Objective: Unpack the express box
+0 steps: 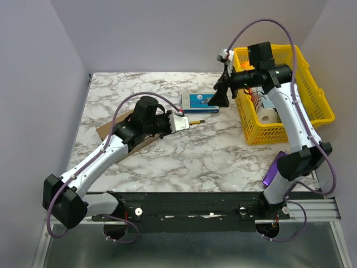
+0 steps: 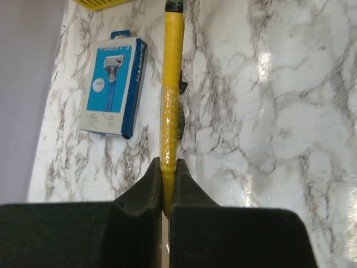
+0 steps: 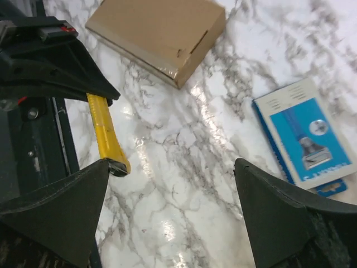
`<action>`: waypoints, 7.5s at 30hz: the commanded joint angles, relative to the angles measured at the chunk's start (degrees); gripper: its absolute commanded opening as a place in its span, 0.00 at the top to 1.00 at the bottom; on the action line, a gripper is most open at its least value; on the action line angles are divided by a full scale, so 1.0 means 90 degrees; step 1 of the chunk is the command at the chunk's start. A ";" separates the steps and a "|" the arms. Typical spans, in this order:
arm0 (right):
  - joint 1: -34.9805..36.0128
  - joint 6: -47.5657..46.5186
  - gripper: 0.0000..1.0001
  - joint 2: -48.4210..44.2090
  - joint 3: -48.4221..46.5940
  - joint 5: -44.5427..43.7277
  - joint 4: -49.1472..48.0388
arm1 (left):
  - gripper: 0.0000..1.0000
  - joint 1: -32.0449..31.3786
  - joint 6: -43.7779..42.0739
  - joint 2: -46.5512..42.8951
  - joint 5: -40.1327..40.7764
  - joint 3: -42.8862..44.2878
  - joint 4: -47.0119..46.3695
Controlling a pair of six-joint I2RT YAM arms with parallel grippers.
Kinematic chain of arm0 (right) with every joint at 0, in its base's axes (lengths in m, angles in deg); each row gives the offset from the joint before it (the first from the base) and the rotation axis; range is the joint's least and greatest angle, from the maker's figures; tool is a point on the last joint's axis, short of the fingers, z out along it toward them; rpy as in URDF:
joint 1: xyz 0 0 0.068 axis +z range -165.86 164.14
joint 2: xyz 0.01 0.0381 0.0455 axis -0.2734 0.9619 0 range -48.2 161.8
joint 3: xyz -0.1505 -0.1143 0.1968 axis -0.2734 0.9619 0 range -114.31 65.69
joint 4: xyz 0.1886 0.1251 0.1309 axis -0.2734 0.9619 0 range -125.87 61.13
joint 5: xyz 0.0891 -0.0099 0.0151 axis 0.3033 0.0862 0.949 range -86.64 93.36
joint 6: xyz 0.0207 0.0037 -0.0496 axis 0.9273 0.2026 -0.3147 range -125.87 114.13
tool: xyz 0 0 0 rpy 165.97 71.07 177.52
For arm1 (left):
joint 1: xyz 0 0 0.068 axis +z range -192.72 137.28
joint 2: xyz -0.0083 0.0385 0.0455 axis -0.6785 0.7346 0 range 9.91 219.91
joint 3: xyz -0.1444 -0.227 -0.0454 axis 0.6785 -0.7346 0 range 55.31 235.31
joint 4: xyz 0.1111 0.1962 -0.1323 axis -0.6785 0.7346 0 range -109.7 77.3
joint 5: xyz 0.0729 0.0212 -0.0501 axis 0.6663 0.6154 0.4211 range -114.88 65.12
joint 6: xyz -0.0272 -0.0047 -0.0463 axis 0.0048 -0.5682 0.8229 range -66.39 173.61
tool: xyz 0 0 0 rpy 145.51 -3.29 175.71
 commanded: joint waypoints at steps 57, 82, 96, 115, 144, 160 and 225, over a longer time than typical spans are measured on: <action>0.0210 0.0757 0.32 -0.1748 0.1959 0.1494 -0.1825 | 1.00 0.0681 0.4510 0.0845 -0.3423 0.0109 -0.3345; 0.0220 0.0922 0.46 -0.1846 0.2184 0.1680 -0.1981 | 1.00 0.0252 0.6202 0.1705 -0.3346 0.0303 -0.5429; 0.0249 0.0658 0.61 -0.1856 0.2301 0.1563 -0.1737 | 1.00 0.0252 0.6076 0.1725 -0.3297 0.0361 -0.5292; 0.0230 0.2525 1.00 -0.1836 0.2076 -0.1876 -0.2792 | 0.56 0.2935 0.2289 0.1042 0.0742 0.1661 0.0889; 0.0239 0.2572 1.00 -0.2129 0.2682 -0.2548 -0.3339 | 1.00 0.5115 -0.1404 0.1149 0.2164 -0.0877 0.2863; 0.0239 0.2582 1.00 -0.1973 0.2769 -0.2451 -0.3417 | 0.95 0.1150 -0.1697 0.0894 -0.0785 0.0135 0.3707; 0.0249 0.2231 1.00 -0.1817 0.3473 -0.1875 -0.3475 | 0.23 0.2351 0.2256 0.4828 -0.0991 0.4578 0.1534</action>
